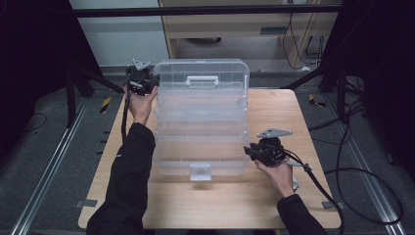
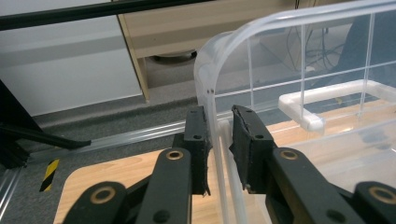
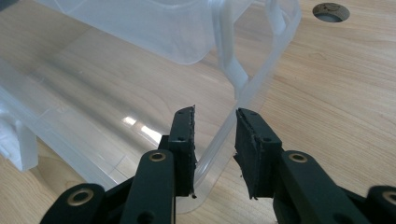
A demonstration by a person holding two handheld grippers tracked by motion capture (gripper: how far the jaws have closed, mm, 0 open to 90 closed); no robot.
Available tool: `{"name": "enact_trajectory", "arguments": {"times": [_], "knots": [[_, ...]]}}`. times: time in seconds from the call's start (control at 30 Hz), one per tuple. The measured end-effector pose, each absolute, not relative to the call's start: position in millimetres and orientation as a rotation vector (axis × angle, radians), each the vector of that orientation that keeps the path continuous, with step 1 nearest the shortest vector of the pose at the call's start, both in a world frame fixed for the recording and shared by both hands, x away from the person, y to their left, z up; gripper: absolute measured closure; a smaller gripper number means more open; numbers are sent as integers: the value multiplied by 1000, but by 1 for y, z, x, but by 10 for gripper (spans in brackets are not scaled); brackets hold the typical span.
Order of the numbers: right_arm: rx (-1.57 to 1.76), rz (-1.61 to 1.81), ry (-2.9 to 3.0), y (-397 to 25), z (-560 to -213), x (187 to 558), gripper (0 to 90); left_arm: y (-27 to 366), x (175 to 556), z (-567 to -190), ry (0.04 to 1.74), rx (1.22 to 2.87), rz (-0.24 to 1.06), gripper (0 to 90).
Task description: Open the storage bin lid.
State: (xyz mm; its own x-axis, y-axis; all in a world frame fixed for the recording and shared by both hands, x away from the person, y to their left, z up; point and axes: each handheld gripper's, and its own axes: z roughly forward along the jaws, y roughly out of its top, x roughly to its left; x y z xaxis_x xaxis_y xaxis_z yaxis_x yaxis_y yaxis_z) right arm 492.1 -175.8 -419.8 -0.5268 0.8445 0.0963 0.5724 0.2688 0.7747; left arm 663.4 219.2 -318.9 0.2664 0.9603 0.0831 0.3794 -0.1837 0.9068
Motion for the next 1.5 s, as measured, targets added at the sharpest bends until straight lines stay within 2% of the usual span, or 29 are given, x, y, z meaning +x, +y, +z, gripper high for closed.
{"name": "enact_trajectory", "arguments": {"times": [0.13,0.37,0.73,0.93,1.3,1.5], "knots": [[1292,1129,2209,-176,-420,492,685,225,659,-321,1236,1707,883,695],[1282,1135,2210,-176,-419,493,705,247,640,-327,1264,1689,830,724],[1288,1141,2202,-176,-419,492,705,280,571,-339,1228,1719,805,690],[1288,1124,2206,-175,-418,493,704,291,535,-349,1216,1727,748,675],[1291,1117,2215,-175,-417,493,704,277,495,-375,1158,1805,668,647],[1295,1119,2212,-175,-417,493,704,262,488,-386,1117,1876,664,635]]}}
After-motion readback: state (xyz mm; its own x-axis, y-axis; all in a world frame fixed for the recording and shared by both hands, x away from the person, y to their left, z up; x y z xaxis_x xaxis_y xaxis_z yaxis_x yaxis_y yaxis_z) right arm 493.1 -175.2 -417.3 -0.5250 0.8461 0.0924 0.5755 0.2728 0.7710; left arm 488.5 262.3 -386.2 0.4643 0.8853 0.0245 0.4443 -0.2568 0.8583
